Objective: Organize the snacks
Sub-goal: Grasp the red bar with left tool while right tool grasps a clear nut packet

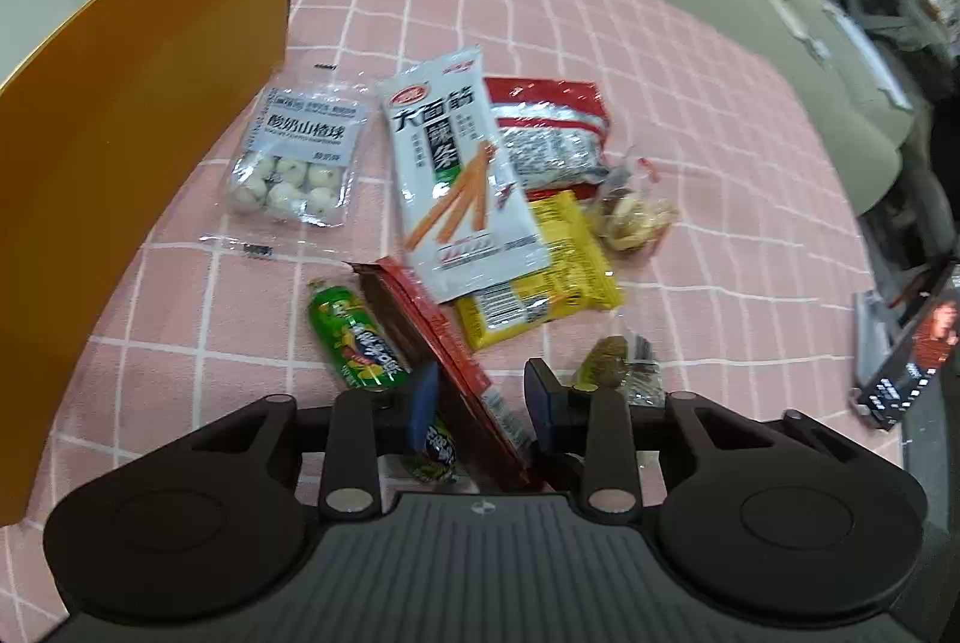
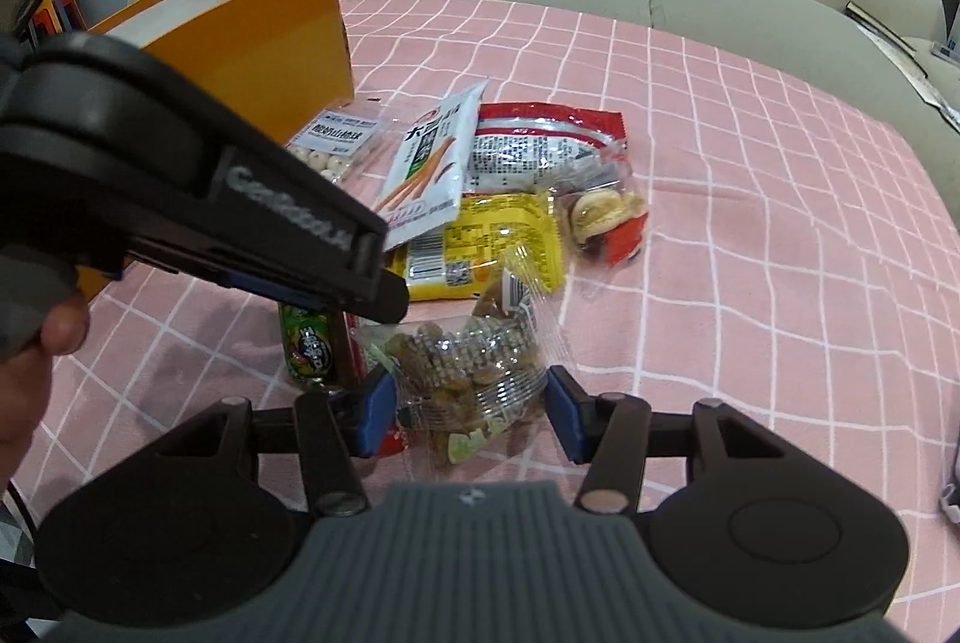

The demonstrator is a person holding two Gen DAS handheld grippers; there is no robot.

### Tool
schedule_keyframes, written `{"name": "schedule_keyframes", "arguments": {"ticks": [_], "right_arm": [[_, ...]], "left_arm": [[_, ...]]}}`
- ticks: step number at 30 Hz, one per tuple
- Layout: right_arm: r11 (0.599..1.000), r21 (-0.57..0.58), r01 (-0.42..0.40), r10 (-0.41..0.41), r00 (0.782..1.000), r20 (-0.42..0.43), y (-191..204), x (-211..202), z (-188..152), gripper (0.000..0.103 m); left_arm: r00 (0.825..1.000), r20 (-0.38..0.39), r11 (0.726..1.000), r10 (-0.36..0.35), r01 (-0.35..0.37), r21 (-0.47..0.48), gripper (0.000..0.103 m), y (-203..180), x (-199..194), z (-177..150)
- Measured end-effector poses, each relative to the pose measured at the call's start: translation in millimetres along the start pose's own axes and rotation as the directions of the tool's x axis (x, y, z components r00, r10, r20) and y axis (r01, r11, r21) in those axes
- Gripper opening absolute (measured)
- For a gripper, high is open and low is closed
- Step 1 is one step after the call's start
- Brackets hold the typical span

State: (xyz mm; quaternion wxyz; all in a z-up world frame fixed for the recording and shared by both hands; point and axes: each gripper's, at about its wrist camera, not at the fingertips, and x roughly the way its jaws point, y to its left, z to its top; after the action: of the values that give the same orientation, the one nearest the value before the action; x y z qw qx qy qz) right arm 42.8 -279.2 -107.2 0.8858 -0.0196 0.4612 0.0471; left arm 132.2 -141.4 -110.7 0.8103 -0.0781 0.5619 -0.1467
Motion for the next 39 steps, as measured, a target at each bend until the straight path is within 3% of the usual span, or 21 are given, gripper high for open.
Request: {"name": "schedule_keyframes", "arguments": {"ticks": [5,10,15,17,18,27,39], "right_arm": [[1.0,0.004,-0.006,0.006,1.0,-0.001,0,1,0,0.051],[1.0,-0.004,-0.008,0.008,1.0,0.001,0,1,-2,0.052],[1.0,-0.013,-0.009,0.009,1.0,0.001,1,0,-3,0.052],[1.0,-0.013,-0.01,0.01,1.0,0.0,1,-1,-3,0.052],[1.0,-0.013,-0.009,0.009,1.0,0.0,2,-1,-4,0.052],[1.0,-0.014,-0.008,0.008,1.0,-0.006,3,-2,-3,0.052],[1.0,-0.022,-0.018,0.017,0.999,-0.032,4,-3,1,0.052]], "left_arm": [[0.995,-0.069,0.997,0.076,-0.077,-0.005,0.04,-3,16,2],[0.994,-0.063,0.995,0.093,-0.094,-0.019,0.055,-2,21,2],[0.987,-0.06,0.988,0.152,-0.151,0.012,0.059,-15,26,3],[0.982,-0.054,0.983,0.179,-0.178,0.038,0.051,-20,26,1],[0.981,-0.048,0.981,0.188,-0.186,0.051,0.043,-21,26,0],[0.985,-0.047,0.986,0.163,-0.161,0.05,0.028,-8,23,-3],[0.991,-0.041,0.989,0.124,-0.12,0.085,0.026,1,-7,-16]]}}
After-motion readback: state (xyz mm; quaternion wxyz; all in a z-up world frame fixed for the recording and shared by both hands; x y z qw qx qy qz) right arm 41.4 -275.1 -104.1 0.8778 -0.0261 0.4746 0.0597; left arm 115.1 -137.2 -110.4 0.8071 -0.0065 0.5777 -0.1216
